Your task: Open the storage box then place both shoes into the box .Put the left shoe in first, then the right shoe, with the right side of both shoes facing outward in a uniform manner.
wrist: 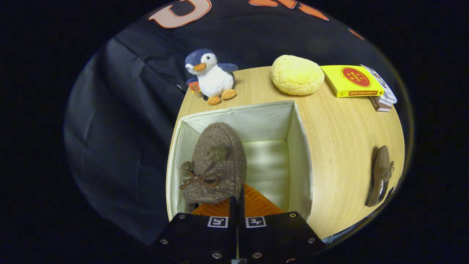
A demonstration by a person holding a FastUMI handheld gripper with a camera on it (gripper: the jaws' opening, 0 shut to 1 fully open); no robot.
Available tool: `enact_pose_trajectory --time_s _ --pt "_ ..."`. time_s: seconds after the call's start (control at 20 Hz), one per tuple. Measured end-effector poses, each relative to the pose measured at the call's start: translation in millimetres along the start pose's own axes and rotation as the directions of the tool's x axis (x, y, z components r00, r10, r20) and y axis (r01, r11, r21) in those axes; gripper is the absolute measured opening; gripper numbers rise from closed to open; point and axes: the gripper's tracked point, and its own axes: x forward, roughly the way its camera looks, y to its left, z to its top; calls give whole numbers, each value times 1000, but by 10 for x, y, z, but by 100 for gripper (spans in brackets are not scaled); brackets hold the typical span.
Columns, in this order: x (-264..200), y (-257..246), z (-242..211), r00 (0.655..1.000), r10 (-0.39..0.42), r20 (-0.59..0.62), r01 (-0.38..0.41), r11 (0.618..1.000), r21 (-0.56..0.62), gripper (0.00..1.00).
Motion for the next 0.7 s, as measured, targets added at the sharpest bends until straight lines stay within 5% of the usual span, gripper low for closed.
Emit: enact_pose_trajectory --time_s 0.1,0.45,0.7 --pt "99 143 -50 999 40 -30 -39 999 13 8" --pt "-131 350 -55 990 137 -37 -139 988 -66 60" --pt "-742 172 172 976 208 69 -199 972 -122 73"
